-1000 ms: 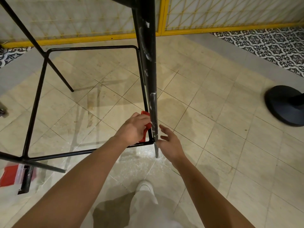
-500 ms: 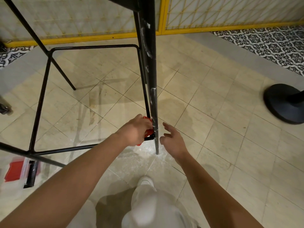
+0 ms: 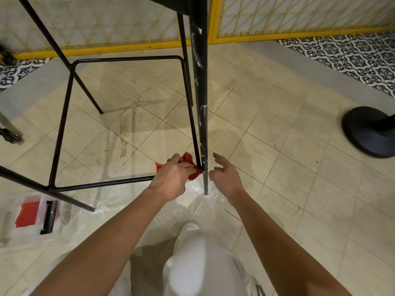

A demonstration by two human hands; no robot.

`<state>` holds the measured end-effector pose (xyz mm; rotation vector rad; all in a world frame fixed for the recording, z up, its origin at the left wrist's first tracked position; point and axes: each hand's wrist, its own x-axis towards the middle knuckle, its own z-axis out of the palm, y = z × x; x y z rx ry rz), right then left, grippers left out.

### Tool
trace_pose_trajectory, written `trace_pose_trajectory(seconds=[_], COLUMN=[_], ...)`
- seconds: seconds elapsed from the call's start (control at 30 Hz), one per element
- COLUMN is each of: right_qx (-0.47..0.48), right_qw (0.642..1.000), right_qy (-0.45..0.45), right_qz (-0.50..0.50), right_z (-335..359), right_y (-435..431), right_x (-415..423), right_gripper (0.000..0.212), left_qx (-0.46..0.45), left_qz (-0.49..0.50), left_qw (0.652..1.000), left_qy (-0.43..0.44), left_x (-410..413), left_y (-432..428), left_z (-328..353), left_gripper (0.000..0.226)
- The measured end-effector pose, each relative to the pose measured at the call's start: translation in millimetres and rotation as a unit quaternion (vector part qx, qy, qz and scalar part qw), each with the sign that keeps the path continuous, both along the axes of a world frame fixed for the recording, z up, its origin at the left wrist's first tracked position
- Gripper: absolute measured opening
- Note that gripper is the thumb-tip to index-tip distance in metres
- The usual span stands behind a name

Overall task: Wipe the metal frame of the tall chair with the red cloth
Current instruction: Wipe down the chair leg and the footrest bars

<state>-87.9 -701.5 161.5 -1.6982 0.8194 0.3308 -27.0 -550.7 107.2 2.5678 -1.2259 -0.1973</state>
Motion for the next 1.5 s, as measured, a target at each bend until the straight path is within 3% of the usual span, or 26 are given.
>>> trace_pose_trajectory(seconds=[0.13,0.3,0.57,0.8,1.03,1.27,1.5], right_qx=[-0.005,-0.004,-0.02,-0.024,-0.031,-0.018,-0.022], right_qw=[1.0,1.0,0.999,0.999,0.999,0.999,0.999], right_qy=[0.005,0.003,0.005,-0.001,-0.003,0.003,0.008], right_qz=[-0.002,0.004,0.025,0.023,0.034,0.03,0.037], right_z=[0,-1,-1,-2,-9,-11,-12], right_y=[-3,0,0,0,2,5,6], right_x=[0,2,-6,-2,-3,-5,-5], right_gripper=[0.061,0.062,0.061,0.062,0.06,0.062,0.059], left_qx=[-0.009,-0.005,0.044,-0.054,0.019,-0.004,0.076], left_qz=[0.109,0.047,-0.089,-0.029,-0.061,-0.086,-0.105], left_qw=[0.993,0.997,0.995,0.992,0.99,0.982,0.979], left_qy=[0.044,0.066,-0.024,-0.111,-0.13,-0.166,-0.159], left_x=[3,3,13,-8,-16,-17,-9], left_y=[-9,1,23,0,13,-5,19], left_z=[-7,0,8,0,-8,-8,-3], left_gripper=[0.044,0.047,0.056,0.056,0.046,0.04,0.055])
